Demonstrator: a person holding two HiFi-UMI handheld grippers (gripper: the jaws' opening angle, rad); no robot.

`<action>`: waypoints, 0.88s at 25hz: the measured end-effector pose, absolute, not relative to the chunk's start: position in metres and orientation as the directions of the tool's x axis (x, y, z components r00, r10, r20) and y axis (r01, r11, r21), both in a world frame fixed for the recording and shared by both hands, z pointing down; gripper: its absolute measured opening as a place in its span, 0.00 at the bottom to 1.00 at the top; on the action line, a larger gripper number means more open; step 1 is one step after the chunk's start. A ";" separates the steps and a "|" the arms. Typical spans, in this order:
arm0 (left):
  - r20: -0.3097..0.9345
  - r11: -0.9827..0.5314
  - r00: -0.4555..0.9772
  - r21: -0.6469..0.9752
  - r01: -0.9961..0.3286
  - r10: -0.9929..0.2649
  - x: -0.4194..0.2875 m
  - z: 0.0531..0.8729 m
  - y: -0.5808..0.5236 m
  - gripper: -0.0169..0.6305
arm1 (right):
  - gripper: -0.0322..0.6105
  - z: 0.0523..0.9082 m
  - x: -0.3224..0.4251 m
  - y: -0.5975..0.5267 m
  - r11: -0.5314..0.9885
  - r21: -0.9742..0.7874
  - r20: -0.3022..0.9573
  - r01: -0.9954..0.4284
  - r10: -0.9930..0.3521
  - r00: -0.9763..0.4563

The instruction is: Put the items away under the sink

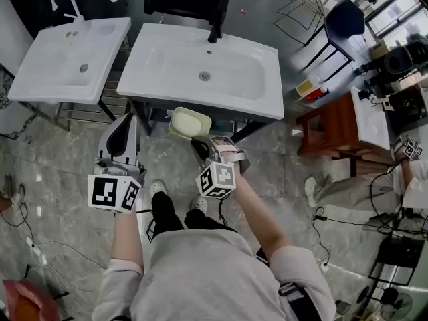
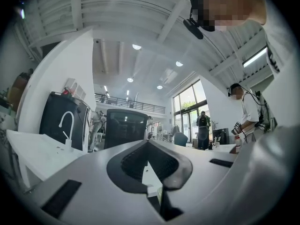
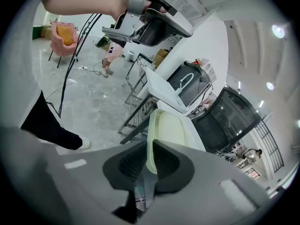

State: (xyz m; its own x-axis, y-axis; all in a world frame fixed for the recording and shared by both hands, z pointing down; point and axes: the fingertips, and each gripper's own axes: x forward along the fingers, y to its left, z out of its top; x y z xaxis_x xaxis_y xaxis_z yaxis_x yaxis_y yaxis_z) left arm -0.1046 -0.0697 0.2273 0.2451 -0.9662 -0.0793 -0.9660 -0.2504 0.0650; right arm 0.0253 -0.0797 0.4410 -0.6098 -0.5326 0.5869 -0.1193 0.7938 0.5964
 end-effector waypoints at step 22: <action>-0.018 -0.215 0.214 0.107 -0.971 -0.977 -0.123 0.287 -0.046 0.04 | 0.12 0.499 0.006 -0.053 0.813 0.581 0.611 -0.050 -0.475 -0.633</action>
State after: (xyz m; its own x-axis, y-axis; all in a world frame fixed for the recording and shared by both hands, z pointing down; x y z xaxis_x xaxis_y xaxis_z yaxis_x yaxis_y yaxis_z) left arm -0.1231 -0.0462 0.2866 0.2144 -0.9766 -0.0181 -0.9707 -0.2151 0.1075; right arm 0.0056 -0.0533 0.4993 -0.6332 -0.4754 0.6108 -0.0498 0.8126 0.5807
